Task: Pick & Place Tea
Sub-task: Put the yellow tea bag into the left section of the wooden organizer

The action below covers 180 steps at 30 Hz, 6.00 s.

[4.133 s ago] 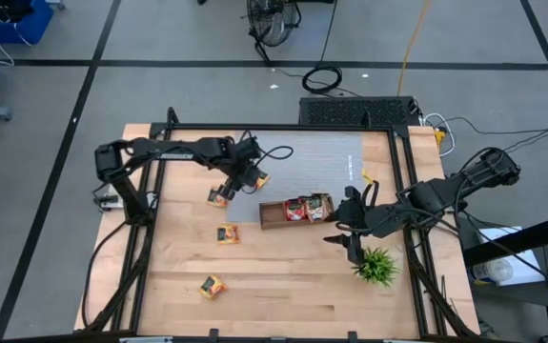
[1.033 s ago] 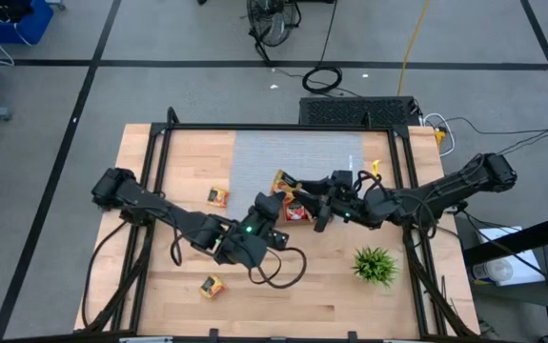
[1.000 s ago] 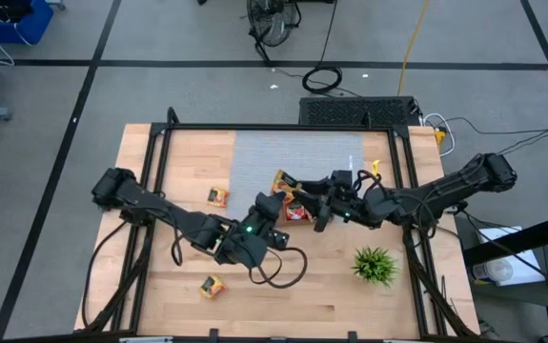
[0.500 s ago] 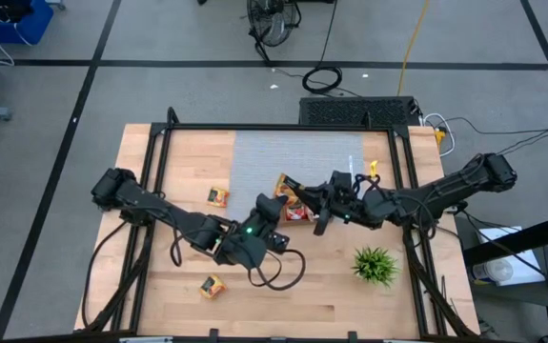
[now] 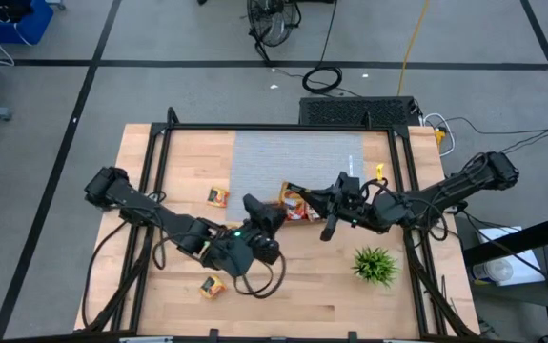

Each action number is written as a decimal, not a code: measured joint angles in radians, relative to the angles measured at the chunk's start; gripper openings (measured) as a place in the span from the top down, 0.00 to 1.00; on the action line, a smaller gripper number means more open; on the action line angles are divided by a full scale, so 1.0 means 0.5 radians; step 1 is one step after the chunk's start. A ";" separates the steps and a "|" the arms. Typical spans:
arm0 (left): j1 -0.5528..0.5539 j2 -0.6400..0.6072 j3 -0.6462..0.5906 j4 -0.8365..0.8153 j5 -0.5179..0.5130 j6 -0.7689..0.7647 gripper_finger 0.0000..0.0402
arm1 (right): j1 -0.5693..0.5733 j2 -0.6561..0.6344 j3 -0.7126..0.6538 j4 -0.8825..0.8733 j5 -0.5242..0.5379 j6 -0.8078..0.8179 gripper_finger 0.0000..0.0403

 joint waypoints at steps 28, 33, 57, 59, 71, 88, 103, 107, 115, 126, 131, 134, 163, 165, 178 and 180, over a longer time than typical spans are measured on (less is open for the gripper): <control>0.371 -0.358 0.000 -0.749 1.749 -1.651 0.49 | -0.033 0.288 0.197 -0.638 -0.794 0.077 1.00; 0.423 -0.288 -0.003 -0.873 1.924 -1.685 0.52 | -0.042 0.327 0.238 -0.623 -0.799 0.060 1.00; 0.453 -0.231 -0.002 -0.855 2.068 -1.854 0.98 | -0.043 0.331 0.237 -0.684 -0.901 0.056 1.00; 0.454 -0.231 -0.002 -0.863 2.063 -1.821 0.99 | -0.043 0.329 0.237 -0.698 -0.916 -0.001 0.98; 0.585 -0.232 -0.023 -0.978 2.159 -1.629 1.00 | 0.011 -0.087 0.233 -1.379 -0.848 0.023 0.54; 1.076 -0.231 -0.728 -0.451 2.265 -1.285 1.00 | 0.013 -0.431 0.233 -1.436 -0.852 -0.039 0.52; 1.167 -0.232 -1.106 -0.032 2.308 -1.360 1.00 | 0.013 -0.430 0.217 -1.525 -0.848 -0.034 0.52; 1.171 -0.216 -1.156 0.026 2.249 -1.355 1.00 | 0.013 -0.430 0.217 -1.524 -0.846 -0.033 0.53; 1.152 0.007 -1.122 0.086 2.297 -1.343 1.00 | 0.011 -0.429 0.211 -1.525 -0.837 -0.027 0.53; 1.204 -0.098 -1.119 0.067 2.299 -1.402 0.83 | 0.012 -0.428 0.211 -1.525 -0.844 -0.001 0.54; 1.226 -0.241 -1.119 0.063 2.248 -1.396 0.75 | 0.012 -0.428 0.211 -1.524 -0.845 -0.002 0.54; 1.238 -0.357 -1.120 0.012 2.246 -1.384 0.71 | 0.012 -0.429 0.211 -1.524 -0.845 -0.019 0.54; 1.296 -0.946 -1.120 -1.135 1.633 -3.330 0.68 | -0.001 -0.150 0.211 -1.165 -0.689 0.021 0.51; 1.305 -0.894 -1.116 -1.209 1.626 -3.463 0.68 | -0.001 -0.131 0.211 -1.126 -0.688 0.033 0.50; 1.272 -0.295 -1.120 -1.366 1.626 -3.686 0.68 | -0.017 -0.062 0.211 -0.982 -0.696 0.025 0.46; 1.270 -0.207 -1.122 -1.332 1.650 -3.695 0.68 | -0.017 -0.061 0.211 -0.984 -0.696 0.024 0.46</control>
